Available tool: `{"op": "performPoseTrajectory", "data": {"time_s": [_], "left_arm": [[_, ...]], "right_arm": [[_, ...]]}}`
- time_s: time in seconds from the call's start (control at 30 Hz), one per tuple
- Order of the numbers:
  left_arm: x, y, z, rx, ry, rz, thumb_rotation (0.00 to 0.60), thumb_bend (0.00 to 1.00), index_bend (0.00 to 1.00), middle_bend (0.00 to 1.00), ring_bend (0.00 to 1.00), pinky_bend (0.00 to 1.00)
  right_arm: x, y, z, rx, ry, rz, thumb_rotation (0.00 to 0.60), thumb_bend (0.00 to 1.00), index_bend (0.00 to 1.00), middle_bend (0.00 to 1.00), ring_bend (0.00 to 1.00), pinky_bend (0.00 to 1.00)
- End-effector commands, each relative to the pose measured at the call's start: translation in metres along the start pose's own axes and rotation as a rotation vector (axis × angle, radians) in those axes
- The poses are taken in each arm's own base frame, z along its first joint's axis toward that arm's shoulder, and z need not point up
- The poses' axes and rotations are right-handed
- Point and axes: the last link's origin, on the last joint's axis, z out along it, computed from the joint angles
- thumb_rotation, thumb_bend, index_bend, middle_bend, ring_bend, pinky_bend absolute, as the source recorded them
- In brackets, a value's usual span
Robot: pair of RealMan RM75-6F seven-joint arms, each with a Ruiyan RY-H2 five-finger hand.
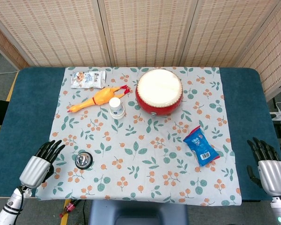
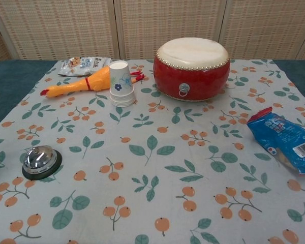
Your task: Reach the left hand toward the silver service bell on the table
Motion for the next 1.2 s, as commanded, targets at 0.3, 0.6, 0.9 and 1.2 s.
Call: {"op": "performPoseTrajectory", "data": {"time_s": [0.3, 0.6, 0.9, 1.2], "left_arm": [[-0.037, 0.036, 0.045, -0.060, -0.051, -0.079, 0.600, 1.00, 0.00, 0.00, 0.00, 0.09], [-0.075, 0.063, 0.057, -0.078, -0.084, -0.145, 0.600, 1.00, 0.00, 0.00, 0.00, 0.09], [-0.104, 0.065, 0.054, -0.050, -0.161, -0.173, 0.600, 1.00, 0.00, 0.00, 0.00, 0.09], [-0.117, 0.063, 0.054, -0.040, -0.174, -0.181, 0.600, 1.00, 0.00, 0.00, 0.00, 0.09]], "right_arm": [[-0.001, 0.000, 0.002, 0.001, -0.012, -0.001, 0.600, 0.43, 0.00, 0.00, 0.00, 0.11], [-0.001, 0.000, 0.003, 0.005, -0.026, 0.004, 0.600, 0.43, 0.00, 0.00, 0.00, 0.11], [-0.002, 0.001, 0.002, 0.004, -0.028, 0.003, 0.600, 0.43, 0.00, 0.00, 0.00, 0.11], [-0.001, 0.000, 0.001, 0.009, -0.030, 0.006, 0.600, 0.43, 0.00, 0.00, 0.00, 0.11]]}}
